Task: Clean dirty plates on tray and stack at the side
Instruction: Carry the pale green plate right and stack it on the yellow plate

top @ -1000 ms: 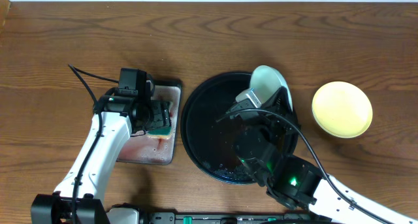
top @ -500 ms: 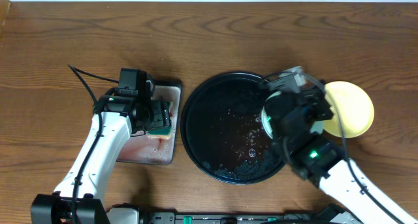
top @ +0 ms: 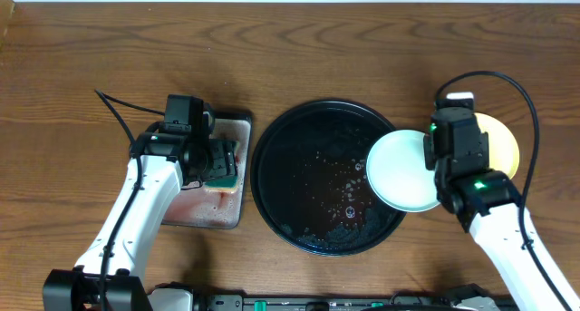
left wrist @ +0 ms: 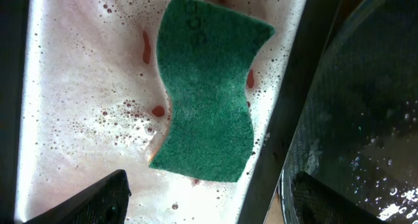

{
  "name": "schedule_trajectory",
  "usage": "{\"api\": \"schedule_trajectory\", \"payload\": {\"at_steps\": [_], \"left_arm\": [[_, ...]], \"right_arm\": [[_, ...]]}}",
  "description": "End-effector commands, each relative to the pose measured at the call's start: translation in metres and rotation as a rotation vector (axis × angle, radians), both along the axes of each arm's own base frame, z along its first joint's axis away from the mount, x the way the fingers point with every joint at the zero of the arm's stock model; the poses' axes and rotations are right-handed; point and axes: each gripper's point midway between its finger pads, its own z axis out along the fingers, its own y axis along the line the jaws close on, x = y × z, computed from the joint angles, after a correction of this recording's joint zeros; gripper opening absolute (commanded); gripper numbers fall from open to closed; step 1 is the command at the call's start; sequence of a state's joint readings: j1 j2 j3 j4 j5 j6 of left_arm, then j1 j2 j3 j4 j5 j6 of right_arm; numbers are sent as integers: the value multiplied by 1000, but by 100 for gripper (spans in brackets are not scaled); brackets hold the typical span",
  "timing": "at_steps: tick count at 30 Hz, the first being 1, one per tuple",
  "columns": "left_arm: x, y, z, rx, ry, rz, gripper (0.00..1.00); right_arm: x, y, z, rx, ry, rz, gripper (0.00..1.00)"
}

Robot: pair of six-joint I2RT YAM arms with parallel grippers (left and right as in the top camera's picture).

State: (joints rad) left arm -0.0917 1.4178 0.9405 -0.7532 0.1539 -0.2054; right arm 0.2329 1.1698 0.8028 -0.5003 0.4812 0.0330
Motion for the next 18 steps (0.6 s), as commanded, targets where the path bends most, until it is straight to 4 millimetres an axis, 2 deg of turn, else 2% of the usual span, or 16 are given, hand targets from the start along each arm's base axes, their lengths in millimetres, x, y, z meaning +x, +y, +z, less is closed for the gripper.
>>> {"api": "schedule_trajectory", "payload": {"at_steps": [1,5,7,9,18], "left_arm": [[-3,2,-4,8,16,3,80],[-3,2,-4,8,16,3,80],[-3,2,-4,8,16,3,80],[-3,2,-4,8,17,3,80],[-5,2,-4,8,25,3,80]], "right_arm": [[-11,12,-23,254,71,-53,21],[-47,-18,-44,358,168,-328,35],[-58,-28,-51,412,191,-432,44],[-63,-30,-56,455,222,-458,48],[-64,-17,-88,600,289,-452,50]]}}
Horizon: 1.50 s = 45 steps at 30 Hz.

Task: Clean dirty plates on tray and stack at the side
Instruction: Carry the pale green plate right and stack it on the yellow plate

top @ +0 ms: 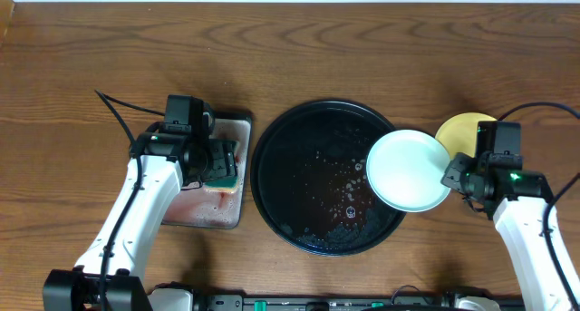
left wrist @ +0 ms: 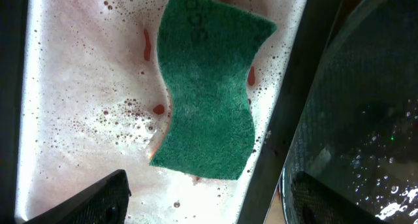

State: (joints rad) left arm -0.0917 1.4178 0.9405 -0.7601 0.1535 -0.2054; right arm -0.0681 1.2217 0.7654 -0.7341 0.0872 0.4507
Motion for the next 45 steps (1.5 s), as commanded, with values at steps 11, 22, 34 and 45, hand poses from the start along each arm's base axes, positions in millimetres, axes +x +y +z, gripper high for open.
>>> {"api": "schedule_trajectory", "payload": {"at_steps": [11,22,34,45], "left_arm": [[-5,2,-4,8,25,3,80],[-5,2,-4,8,28,3,80],[-5,2,-4,8,28,2,80],[-5,2,-4,8,28,2,80]], "right_arm": [[-11,11,-53,104,44,-79,38],[-14,11,-66,112,24,-107,5],[11,-14,-48,156,-126,-229,1],[22,-54,-23,133,-269,-361,1]]}}
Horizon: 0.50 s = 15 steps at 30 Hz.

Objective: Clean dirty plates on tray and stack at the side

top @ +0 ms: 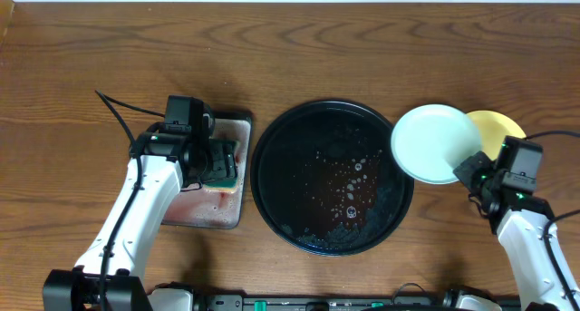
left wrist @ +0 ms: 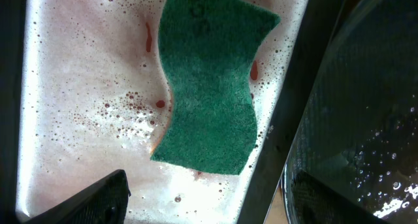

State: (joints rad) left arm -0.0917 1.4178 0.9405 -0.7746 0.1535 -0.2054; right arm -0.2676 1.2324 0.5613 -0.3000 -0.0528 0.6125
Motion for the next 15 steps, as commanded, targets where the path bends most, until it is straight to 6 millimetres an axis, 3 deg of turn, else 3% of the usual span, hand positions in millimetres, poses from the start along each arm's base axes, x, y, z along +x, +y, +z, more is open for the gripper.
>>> {"api": "schedule_trajectory", "payload": {"at_steps": [1,13,15], "left_arm": [[-2,2,-3,7,13,3,80],[-2,2,-3,7,13,2,80],[-2,2,-3,7,13,3,80]], "right_arm": [[-8,-25,2,-28,1,-139,1],[-29,-72,3,12,-17,-445,1],[-30,-76,3,11,-22,-459,8]]}}
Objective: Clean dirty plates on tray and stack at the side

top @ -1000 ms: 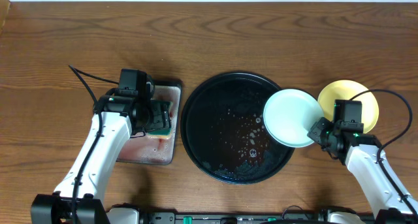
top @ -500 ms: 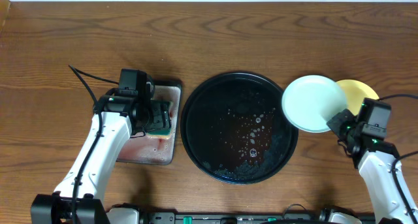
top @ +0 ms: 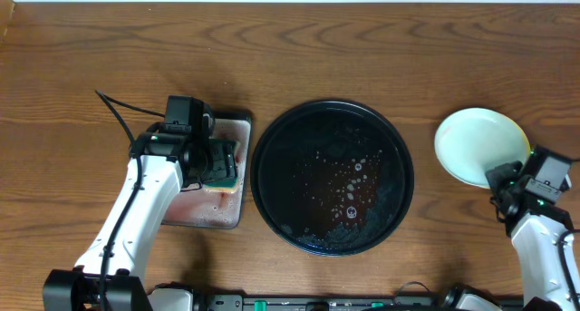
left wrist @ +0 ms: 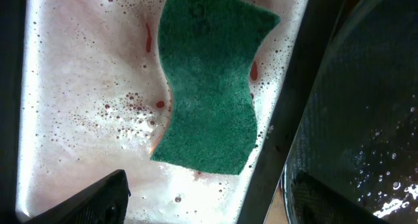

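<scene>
A pale plate [top: 478, 144] lies at the table's right side, and my right gripper [top: 506, 179] grips its near rim. No yellow plate shows in the overhead view. The round black tray [top: 299, 134] in the middle holds only soapy water and suds. At the left, my left gripper [top: 217, 162] hovers open over a small soapy basin [top: 204, 207]. In the left wrist view a green sponge [left wrist: 208, 87] lies flat in the basin [left wrist: 78, 87], ahead of the open left gripper [left wrist: 209, 201], whose fingertips [left wrist: 98, 198] stand wide apart and touch nothing.
The black tray's rim [left wrist: 307, 152] runs just right of the basin's dark edge. Bare wooden tabletop [top: 362, 48] stretches along the far side. A cable [top: 118, 111] trails from the left arm.
My right gripper has moved right and toward the near edge with the pale plate, which now sits where the yellow plate was and covers it. The left arm and sponge are unchanged.
The pale plate was first held over the black tray's right rim, with a yellow plate beside it on the table. It then stood further right each time, overlapping the yellow plate, and now covers it. My left gripper stayed open over the sponge throughout.
</scene>
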{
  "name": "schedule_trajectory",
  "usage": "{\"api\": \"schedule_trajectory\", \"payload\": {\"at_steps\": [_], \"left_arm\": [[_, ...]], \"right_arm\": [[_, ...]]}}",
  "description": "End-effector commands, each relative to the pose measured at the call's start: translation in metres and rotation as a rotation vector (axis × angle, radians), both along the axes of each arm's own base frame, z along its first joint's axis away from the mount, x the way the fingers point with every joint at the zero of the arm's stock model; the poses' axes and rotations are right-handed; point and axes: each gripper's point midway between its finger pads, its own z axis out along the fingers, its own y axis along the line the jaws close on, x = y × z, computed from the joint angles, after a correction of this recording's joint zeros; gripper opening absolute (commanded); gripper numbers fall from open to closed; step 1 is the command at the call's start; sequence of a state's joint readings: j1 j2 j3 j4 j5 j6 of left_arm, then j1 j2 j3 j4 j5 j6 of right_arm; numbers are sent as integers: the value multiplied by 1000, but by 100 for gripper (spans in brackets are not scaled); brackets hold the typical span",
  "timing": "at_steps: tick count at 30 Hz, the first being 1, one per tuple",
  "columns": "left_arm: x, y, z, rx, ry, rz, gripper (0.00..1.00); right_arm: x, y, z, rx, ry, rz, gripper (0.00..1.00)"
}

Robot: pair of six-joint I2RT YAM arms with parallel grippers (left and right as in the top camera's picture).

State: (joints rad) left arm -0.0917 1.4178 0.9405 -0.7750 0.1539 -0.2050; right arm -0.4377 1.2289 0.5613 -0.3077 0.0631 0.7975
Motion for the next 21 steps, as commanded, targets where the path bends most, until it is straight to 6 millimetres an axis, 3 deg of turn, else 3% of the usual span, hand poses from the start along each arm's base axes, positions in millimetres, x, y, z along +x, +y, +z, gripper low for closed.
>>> {"api": "schedule_trajectory", "payload": {"at_steps": [1,2,4,10,11,13,17,18,21], "left_arm": [[-2,2,-3,7,13,3,80],[-2,2,-3,7,13,3,80],[-2,2,-3,7,13,3,80],[-2,2,-3,7,13,3,80],[-2,2,-3,7,13,3,80],[-2,2,-3,7,13,3,80],[0,2,-3,7,6,3,80],[3,2,1,6,-3,3,80],[4,3,12,13,1,5,80]], "right_arm": [[-3,-12,4,-5,-26,-72,22],[-2,-12,5,-7,-33,-71,37],[2,-10,7,-10,-45,-39,56],[39,25,25,3,-177,303,65],[52,46,36,-3,-243,471,66],[62,72,46,-5,-310,639,66],[66,125,54,-7,-369,918,70],[60,149,50,-11,-329,1029,73],[52,175,44,-45,-215,1162,91]]}}
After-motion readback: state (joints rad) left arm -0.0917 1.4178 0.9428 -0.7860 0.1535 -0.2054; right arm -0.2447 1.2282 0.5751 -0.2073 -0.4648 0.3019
